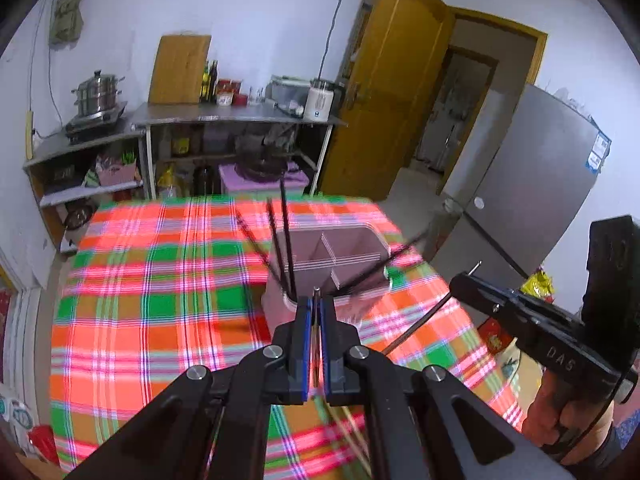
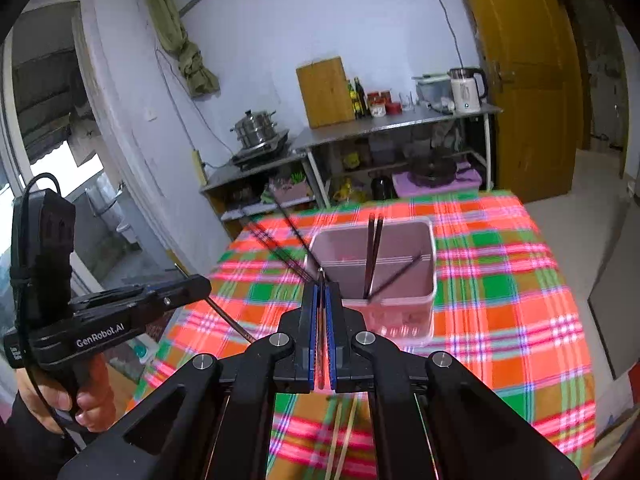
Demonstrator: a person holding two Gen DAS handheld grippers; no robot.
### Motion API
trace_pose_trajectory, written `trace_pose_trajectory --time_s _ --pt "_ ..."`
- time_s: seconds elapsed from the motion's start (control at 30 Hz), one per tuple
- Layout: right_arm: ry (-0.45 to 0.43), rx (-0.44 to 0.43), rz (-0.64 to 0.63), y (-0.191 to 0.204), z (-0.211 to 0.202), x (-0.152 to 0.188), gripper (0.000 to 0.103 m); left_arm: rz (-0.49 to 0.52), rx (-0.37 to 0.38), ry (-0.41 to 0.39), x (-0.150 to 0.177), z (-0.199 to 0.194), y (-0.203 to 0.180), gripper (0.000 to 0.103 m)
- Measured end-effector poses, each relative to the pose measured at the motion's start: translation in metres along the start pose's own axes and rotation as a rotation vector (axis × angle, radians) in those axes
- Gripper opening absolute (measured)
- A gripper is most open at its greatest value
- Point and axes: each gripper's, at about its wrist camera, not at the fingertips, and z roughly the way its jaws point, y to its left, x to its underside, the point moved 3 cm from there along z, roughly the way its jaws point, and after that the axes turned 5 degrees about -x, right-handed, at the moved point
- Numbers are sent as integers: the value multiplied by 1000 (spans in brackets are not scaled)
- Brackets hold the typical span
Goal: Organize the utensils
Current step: 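Carry the left tool's silver chopstick over the pink basket while the right tool carries its chopstick there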
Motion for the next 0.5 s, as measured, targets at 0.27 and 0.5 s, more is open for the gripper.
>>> trace_pose_trajectory --time_s 0.27,0.5 --pt "-82 13 -21 0 -1 -49 4 11 3 -68 -56 2 -10 4" --pt "-103 34 -27 -7 16 -70 4 13 -2 -74 -79 23 -11 4"
